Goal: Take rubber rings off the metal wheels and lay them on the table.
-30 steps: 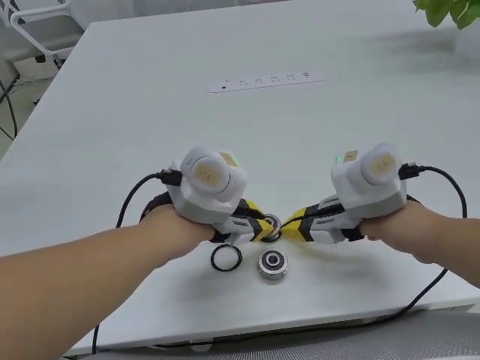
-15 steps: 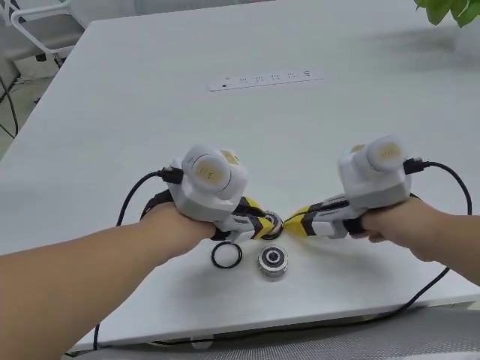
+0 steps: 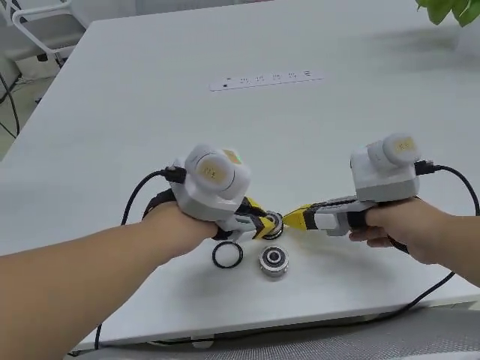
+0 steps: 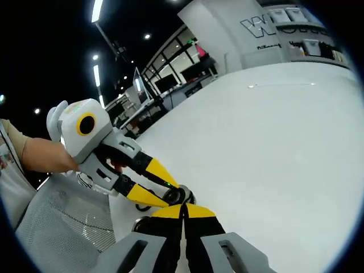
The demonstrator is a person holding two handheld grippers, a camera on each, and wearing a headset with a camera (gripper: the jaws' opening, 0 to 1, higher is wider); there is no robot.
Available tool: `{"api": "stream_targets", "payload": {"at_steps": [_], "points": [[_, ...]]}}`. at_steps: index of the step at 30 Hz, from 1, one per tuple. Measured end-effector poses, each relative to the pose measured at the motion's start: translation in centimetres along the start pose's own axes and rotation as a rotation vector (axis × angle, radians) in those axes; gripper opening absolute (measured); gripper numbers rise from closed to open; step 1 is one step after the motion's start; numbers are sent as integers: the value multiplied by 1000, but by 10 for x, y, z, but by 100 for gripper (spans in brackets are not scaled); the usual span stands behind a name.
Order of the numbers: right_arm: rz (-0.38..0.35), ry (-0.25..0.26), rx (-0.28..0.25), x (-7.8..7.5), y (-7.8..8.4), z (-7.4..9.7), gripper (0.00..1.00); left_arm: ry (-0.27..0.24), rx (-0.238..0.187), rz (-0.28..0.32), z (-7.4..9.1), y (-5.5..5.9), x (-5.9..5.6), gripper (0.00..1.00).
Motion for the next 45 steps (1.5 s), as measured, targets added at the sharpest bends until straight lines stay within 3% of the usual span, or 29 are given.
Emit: {"api": "stream_targets", "payload": {"at_steps": [10,15,21,30,45], "points": [[-18,-16,-4,1,0,0,0,0,4,-3,0,0,0,13],[40,4,5,3,-1,-2,0,-4,2,-1,0,0,-1,13],[5,5,4,1,-1,-2,0,-6,1,-1,-1,1,-1,13],[19,24,11,2,-2,-2,0,-10,4,-1,0,0,-2,13],[-68,37,-16,0,-2,-3,0,-17,8,1,0,0,-1,13]]}}
Point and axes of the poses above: the centre of the closed fingertips' face, and the gripper's own axes: z roughly backward along the fingers, x roughly to its left, y roughly out of its underside, the point moved 10 cm from there along z, roughly backward along the fingers, and after that the axes turned 7 degrees about -z, right-handed, at the moved point
